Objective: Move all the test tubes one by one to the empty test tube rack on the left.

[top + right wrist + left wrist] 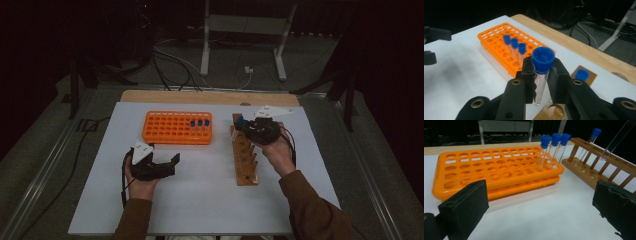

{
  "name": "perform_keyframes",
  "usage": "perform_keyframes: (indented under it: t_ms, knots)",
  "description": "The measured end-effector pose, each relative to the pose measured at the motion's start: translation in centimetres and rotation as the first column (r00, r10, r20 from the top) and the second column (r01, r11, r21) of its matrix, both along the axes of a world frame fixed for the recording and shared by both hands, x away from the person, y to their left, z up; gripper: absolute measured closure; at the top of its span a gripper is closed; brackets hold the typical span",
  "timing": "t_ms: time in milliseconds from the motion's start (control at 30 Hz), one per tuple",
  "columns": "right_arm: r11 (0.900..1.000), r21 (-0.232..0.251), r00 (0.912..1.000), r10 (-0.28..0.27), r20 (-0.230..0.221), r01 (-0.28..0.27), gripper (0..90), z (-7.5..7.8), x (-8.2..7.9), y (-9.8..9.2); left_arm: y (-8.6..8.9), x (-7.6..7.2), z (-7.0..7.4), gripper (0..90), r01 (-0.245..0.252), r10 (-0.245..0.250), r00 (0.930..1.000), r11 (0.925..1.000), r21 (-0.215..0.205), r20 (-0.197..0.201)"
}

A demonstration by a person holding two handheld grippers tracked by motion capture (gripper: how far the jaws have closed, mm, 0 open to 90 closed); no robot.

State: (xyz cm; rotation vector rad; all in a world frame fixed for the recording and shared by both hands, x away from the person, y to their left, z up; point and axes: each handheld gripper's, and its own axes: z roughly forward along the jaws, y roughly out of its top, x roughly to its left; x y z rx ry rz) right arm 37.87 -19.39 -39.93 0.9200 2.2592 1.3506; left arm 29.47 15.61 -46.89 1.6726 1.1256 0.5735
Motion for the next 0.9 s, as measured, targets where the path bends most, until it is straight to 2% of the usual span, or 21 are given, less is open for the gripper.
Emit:
perform_keyframes:
  t_ms: [267,533,767,900]
  knots:
    - [0.999,-0.014,0.9985,0.046,-0.03,-0.046,76.8,-0.8,-0.7,1.6,-1.1,-0.1,0.5,2.9,0.03,-0.031,0.9992,0.9995,0.006,0.026]
    - [0.994,-0.011,0.992,0.112,-0.058,-0.113,76.7,-1.3,-1.6,3.7,-2.5,-0.1,0.8,4.5,0.067,-0.067,0.9969,0.9978,0.006,0.041]
    - [0.985,0.0,0.9829,0.171,-0.069,-0.171,76.7,-1.6,-2.6,6.0,-4.4,-0.5,1.0,12.5,0.126,-0.127,0.9907,0.9916,0.028,0.049]
    - [0.979,0.004,0.9763,0.204,-0.072,-0.204,76.7,-1.8,-3.2,7.3,-5.7,-0.7,1.0,16.5,0.154,-0.157,0.986,0.9865,0.057,0.056]
